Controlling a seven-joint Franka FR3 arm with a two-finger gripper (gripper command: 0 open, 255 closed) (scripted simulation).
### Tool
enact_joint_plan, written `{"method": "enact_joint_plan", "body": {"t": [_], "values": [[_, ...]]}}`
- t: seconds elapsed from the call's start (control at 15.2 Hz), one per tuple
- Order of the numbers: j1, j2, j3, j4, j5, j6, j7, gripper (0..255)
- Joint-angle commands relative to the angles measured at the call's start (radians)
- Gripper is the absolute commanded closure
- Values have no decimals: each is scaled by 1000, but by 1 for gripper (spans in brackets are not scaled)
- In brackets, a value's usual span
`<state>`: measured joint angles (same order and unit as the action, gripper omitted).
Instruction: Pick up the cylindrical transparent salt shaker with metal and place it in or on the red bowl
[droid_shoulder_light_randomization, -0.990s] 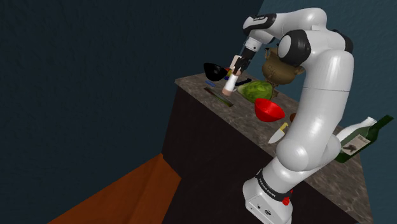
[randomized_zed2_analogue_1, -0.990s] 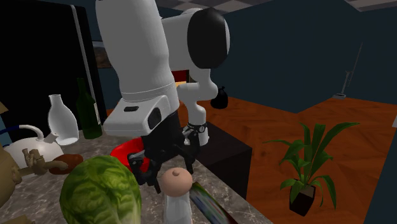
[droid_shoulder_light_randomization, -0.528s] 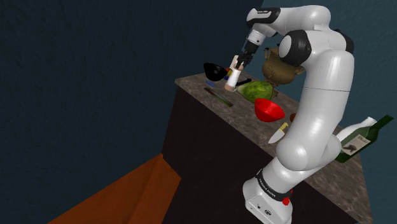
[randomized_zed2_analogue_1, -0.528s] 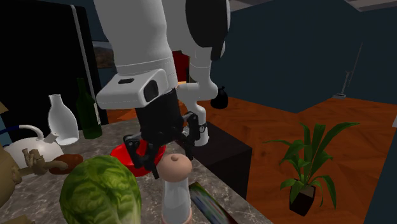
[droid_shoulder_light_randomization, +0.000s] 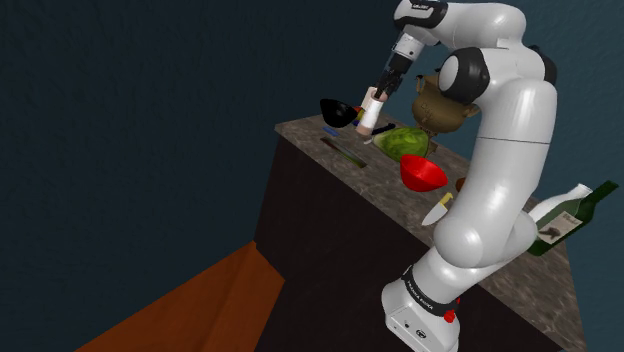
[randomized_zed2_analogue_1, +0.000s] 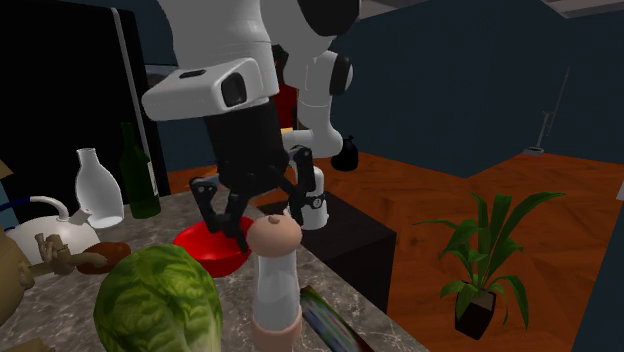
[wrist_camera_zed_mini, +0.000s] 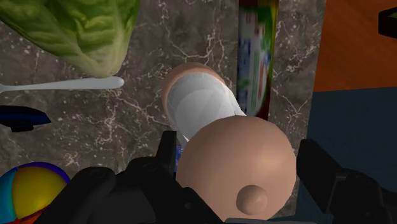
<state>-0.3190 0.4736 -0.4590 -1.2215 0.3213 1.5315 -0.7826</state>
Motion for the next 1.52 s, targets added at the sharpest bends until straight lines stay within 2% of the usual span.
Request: {"method": "enact_joint_plan", "body": {"t": [0.0, 0.46, 0.92, 1.12, 1.45], "values": [[-10, 11, 1, 46, 4, -35, 4, 255], [-45, 49, 4, 204, 20, -152, 20, 255], [-104, 126, 17, 426, 53, -292, 45, 255], [-57, -30, -17, 196, -4, -225, -7, 255], [-30, -217, -52, -31, -87, -181, -65, 255]]}}
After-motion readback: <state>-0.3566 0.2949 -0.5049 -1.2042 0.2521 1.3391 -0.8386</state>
